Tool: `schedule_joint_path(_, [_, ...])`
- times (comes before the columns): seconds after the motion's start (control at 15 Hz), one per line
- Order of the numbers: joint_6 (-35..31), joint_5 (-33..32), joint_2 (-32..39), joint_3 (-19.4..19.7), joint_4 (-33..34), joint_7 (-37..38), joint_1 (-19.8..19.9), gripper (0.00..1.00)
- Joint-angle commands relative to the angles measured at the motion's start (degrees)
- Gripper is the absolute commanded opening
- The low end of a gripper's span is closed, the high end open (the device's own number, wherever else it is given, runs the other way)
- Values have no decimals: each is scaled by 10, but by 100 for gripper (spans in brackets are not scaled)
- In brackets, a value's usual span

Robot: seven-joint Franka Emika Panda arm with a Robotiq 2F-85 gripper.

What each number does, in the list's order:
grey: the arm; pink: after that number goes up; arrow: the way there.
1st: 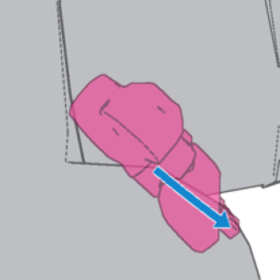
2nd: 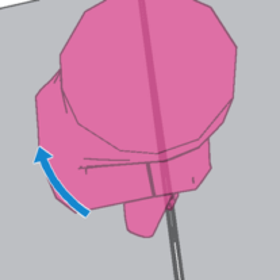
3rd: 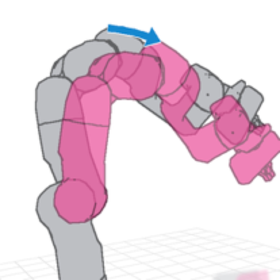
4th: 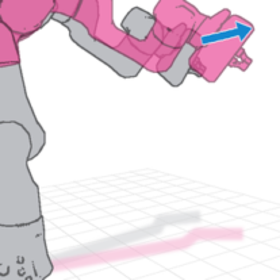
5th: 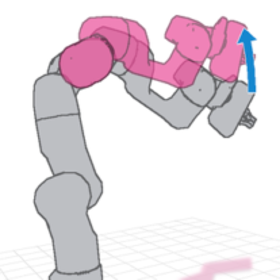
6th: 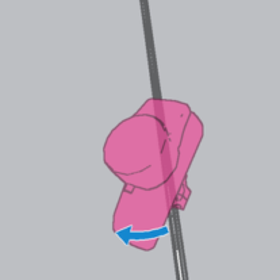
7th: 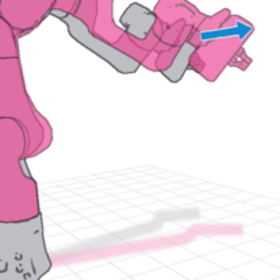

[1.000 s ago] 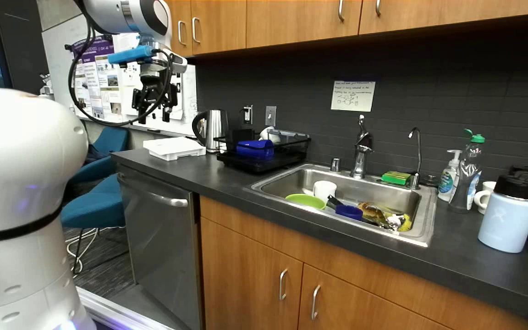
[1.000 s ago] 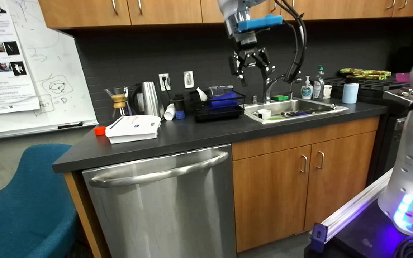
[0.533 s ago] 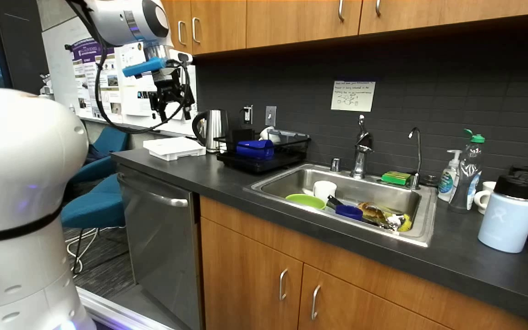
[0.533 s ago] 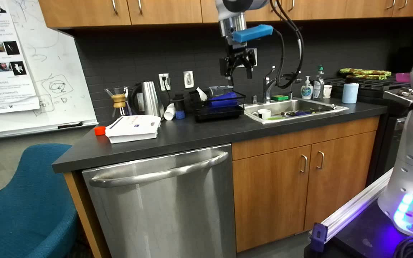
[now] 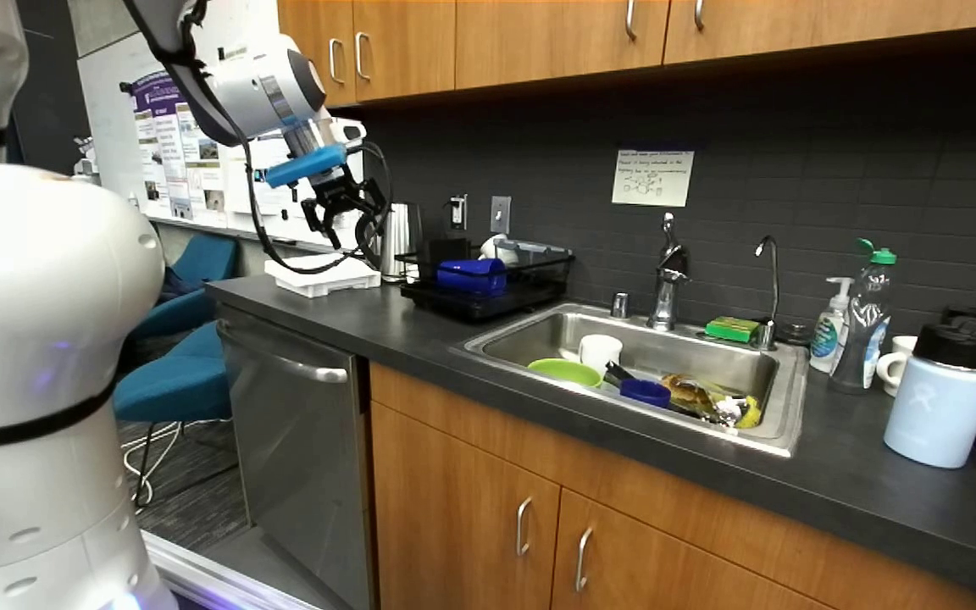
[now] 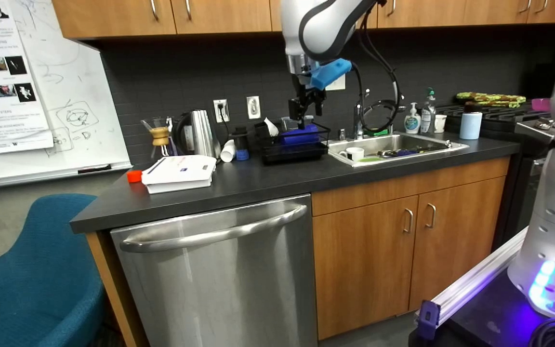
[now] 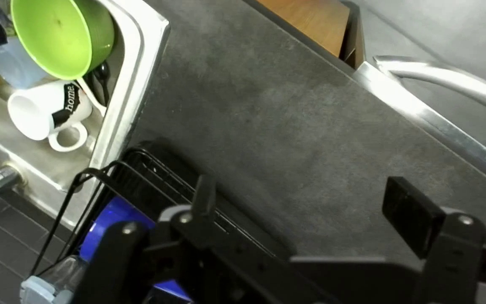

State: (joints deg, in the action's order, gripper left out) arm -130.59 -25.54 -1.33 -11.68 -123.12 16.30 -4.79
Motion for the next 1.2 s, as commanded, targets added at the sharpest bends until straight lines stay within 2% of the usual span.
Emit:
schedule_joint_path(0.0, [9, -44, 25, 16, 37, -92, -11, 100])
schedule_joint_path(0.33, [11, -117, 31, 33, 72, -215, -7, 100])
schedule_joint_path(0.47, [8, -124, 36, 43, 93, -249, -3, 100])
schedule_joint_path(0.53, [10, -118, 36, 47, 101, -245, -2, 100])
schedule_joint_path(0.6, [3, -110, 27, 44, 77, -226, -8, 100])
schedule_joint_path(1.07, [3, -109, 28, 46, 77, -227, -11, 100])
schedule_joint_path(1.13, [-3, -138, 35, 44, 80, -182, -15, 100])
